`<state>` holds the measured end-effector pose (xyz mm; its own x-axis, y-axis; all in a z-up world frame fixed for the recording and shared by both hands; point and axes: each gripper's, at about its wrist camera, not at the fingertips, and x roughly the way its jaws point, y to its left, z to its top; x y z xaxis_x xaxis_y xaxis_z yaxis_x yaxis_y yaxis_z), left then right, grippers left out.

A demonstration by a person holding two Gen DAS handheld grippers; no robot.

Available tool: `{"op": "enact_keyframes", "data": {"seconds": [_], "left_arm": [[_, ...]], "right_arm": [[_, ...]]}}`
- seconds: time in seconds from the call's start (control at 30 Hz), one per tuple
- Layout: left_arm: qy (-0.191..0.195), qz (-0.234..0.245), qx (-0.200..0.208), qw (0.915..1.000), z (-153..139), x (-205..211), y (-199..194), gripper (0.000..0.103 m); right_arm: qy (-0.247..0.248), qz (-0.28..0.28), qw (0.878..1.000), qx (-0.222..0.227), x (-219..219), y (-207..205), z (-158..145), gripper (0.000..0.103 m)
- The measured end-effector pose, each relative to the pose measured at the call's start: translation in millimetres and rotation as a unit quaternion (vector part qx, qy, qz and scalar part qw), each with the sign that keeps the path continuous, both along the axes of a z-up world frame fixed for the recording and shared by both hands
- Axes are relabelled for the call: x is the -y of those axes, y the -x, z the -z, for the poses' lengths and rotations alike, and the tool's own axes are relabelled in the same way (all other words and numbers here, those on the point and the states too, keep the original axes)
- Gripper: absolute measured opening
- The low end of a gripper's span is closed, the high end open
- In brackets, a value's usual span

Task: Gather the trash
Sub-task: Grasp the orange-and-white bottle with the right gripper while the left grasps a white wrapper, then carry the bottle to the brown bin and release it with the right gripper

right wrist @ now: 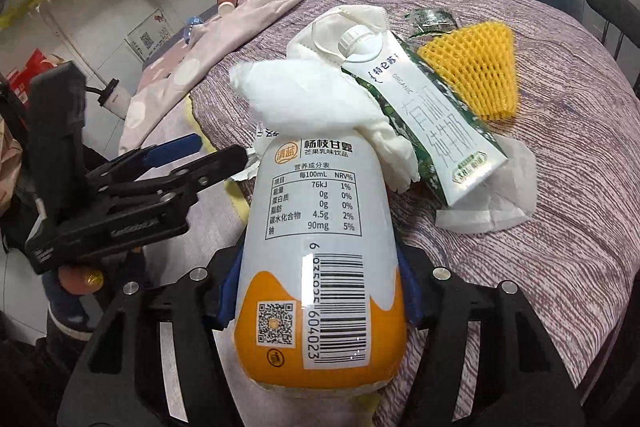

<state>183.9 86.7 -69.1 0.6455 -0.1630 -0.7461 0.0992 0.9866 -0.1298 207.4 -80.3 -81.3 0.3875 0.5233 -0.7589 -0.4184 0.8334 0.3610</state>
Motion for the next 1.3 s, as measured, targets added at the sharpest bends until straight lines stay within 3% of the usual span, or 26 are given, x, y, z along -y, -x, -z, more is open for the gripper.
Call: {"op": "enact_keyframes", "data": {"seconds": [0.3,0.4,0.47,0.57,1.0,1.3], "left_arm": [[-0.048,0.037,-0.041,0.9973,18,30,-37,0.069],[-0.070,0.039,-0.037,0.9961,17,35,-38,0.052],[-0.079,0.038,-0.036,0.9955,17,37,-38,0.035],[-0.072,0.032,-0.031,0.9964,14,34,-33,0.028],[-0.050,0.012,0.047,0.9976,-32,39,23,0.026],[-0.019,0.065,0.086,0.9940,-59,85,57,0.026]], "right_arm": [[-0.019,0.082,0.995,0.060,59,40,-20,0.061],[-0.012,0.103,0.991,0.080,70,50,-25,0.061],[-0.015,0.115,0.989,0.087,74,52,-27,0.062],[-0.022,0.133,0.986,0.095,84,58,-29,0.061],[-0.058,0.195,0.972,0.118,137,86,-24,0.061],[-0.066,0.264,0.953,0.133,191,110,-23,0.061]]}}
